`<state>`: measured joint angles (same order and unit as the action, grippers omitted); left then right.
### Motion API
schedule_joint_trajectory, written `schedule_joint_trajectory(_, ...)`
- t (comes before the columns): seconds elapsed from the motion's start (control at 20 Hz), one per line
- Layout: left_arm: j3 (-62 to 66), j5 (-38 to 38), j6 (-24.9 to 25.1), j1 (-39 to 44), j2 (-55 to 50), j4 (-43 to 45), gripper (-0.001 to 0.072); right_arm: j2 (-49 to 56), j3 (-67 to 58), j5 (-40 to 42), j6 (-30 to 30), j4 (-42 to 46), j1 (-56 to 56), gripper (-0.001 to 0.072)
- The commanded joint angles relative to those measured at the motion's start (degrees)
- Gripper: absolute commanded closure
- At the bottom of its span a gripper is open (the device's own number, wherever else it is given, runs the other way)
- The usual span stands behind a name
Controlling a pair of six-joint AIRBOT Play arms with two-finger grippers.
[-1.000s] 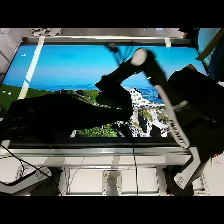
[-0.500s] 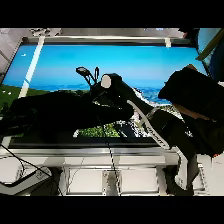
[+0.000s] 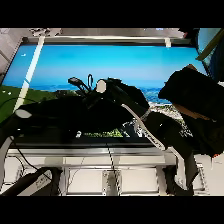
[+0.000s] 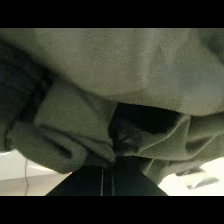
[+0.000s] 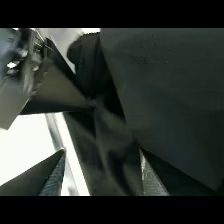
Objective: Fold the clothes and pants, and hang the long-sleeved shirts on hangers.
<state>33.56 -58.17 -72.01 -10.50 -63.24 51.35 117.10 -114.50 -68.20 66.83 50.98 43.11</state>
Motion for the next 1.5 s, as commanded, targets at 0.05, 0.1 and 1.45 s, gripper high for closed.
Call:
schedule_joint_trajectory(0.05, -0.7, 4.0, -5.2, 13.1, 0.1, 1.2, 0.0693, 0.0, 0.0, -8.1, -3.5, 8.0, 0.1, 0.0197)
schedule_joint_trajectory(0.1, -0.7, 4.0, -6.4, 13.8, 0.1, 2.0, 0.0693, 0.0, 0.0, -7.2, -3.6, 8.3, 0.1, 0.0197)
schedule_joint_trajectory(1.45, 1.8, 1.0, -7.7, 0.8, 15.6, 7.4, 0.0694, -9.1, -1.7, 2.3, 11.5, 17.2, -15.8, 0.0707)
